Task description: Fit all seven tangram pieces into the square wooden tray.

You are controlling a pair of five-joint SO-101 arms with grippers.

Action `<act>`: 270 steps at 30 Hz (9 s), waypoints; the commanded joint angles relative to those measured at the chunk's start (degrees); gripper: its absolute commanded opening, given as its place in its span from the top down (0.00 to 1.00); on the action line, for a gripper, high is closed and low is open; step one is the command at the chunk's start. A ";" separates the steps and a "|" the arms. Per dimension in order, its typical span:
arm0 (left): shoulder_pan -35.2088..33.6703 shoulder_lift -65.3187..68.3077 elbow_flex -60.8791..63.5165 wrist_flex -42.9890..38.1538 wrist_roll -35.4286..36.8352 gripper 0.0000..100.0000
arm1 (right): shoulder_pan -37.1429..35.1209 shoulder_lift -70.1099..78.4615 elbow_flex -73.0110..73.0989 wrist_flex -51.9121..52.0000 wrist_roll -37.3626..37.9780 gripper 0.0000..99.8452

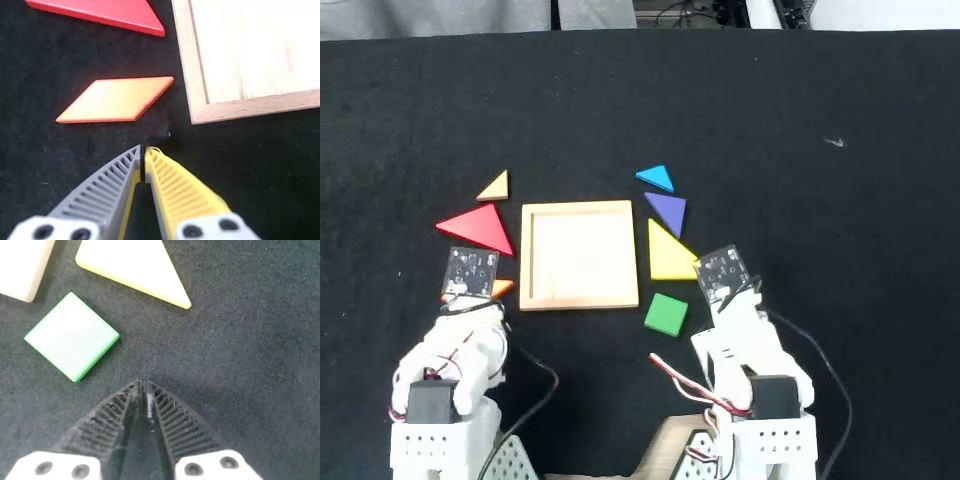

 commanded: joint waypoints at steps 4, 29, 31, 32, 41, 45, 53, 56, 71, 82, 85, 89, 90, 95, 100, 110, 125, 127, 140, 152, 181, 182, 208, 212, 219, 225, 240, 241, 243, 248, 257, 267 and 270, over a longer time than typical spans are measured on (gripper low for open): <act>0.84 -0.26 1.19 0.09 0.53 0.97 | 0.44 -5.14 -0.22 0.35 0.09 0.99; -0.13 -0.35 -4.62 -2.64 0.18 0.97 | 0.44 -5.14 -0.22 0.35 0.44 0.99; -4.18 -0.35 -10.77 -4.13 0.09 0.97 | 0.35 -5.14 -0.22 -0.26 0.53 0.98; -6.20 -0.44 -13.41 -4.48 0.44 0.97 | 0.26 -5.14 -0.22 -1.85 0.53 0.98; -6.73 -0.44 -23.87 -4.84 -5.27 0.97 | 0.09 -5.14 -0.22 -39.56 0.00 0.98; -6.55 -0.44 -27.38 -5.01 -12.84 0.97 | 0.09 -5.14 -0.31 -45.71 0.35 0.98; -6.99 -0.09 -33.27 -7.74 -10.81 0.97 | 0.44 -5.14 -0.66 -39.74 0.00 0.98; -6.46 1.67 -37.05 -8.00 -9.32 0.97 | 0.18 -5.14 -0.22 -36.13 0.00 0.98; -6.02 63.47 -70.37 3.87 11.43 0.90 | 0.26 -5.05 -0.22 -30.51 0.00 0.98; -5.41 81.93 -73.80 -1.41 31.21 0.73 | 0.18 -5.05 -0.22 -30.42 0.00 0.98; -5.14 89.58 -75.91 -4.22 36.57 0.73 | 0.18 -5.05 -0.22 -29.45 0.18 0.98; -5.14 100.13 -80.13 -5.45 43.69 0.73 | 0.18 -5.05 -0.22 -29.36 0.26 0.98; -5.14 102.68 -81.36 -5.36 44.92 0.73 | 0.18 -5.05 -0.22 -29.36 0.35 0.98; -5.14 111.91 -87.43 -5.27 48.70 0.73 | 0.18 -5.05 -0.22 -29.36 0.44 0.98; -5.41 116.57 -89.89 -4.92 52.13 0.73 | 0.18 -5.05 -0.22 -29.36 0.44 0.98; -7.43 123.34 -93.85 -6.95 53.54 0.73 | 0.09 -5.05 -0.22 -29.36 0.44 0.98; -9.98 133.27 -99.47 -5.63 53.71 0.73 | 0.09 -5.05 -0.22 -29.36 0.44 0.98; -9.98 134.51 -99.82 -5.19 53.63 0.73 | 0.09 -5.05 -0.22 -29.36 0.44 0.98; -9.80 136.09 -100.18 0.79 53.54 0.73 | 0.09 -5.05 -0.22 -29.36 0.53 0.98; -10.59 142.51 -107.47 8.62 53.45 0.73 | 0.09 -5.05 -0.22 -29.36 0.53 0.99; -29.58 128.88 -105.98 23.38 24.00 0.82 | 0.09 -5.05 -0.22 -28.92 0.53 0.99; -31.25 127.74 -107.74 24.62 23.21 0.82 | 0.09 -5.05 -0.22 -28.75 0.53 0.99; -17.01 129.58 -113.10 15.38 16.44 0.74 | -2.99 -5.05 -0.22 -27.52 0.62 0.99; -18.42 132.22 -113.45 14.15 17.49 0.74 | -2.99 -5.05 -0.22 -27.52 0.62 0.99; -18.07 136.09 -116.97 12.84 17.41 0.67 | -2.99 -5.05 -0.22 -27.60 0.62 0.99; -17.54 139.43 -120.13 12.84 17.41 0.66 | -2.99 -5.05 -0.22 -27.52 0.62 0.99; -20.09 151.47 -129.36 13.45 14.24 0.67 | -2.99 -5.05 -0.22 -27.52 0.62 0.99; -20.53 151.47 -129.71 13.45 14.15 0.67 | -2.99 -5.05 -0.22 -27.52 0.62 0.99; -20.97 151.74 -130.07 13.45 14.15 0.67 | -2.99 -5.05 -0.22 -27.60 0.62 0.99; -20.79 151.30 -130.86 15.65 14.24 0.80 | -2.99 -5.05 -0.22 -27.60 0.62 0.99; -21.32 151.38 -143.87 28.22 14.15 0.83 | -2.99 -5.05 -0.22 -27.60 0.62 0.99; -21.14 145.58 -134.73 28.13 19.60 0.97 | -2.99 -5.05 -0.22 -27.60 0.62 0.99; -20.62 140.84 -131.03 28.13 19.78 0.97 | -2.99 -5.05 -0.22 -27.60 0.62 0.99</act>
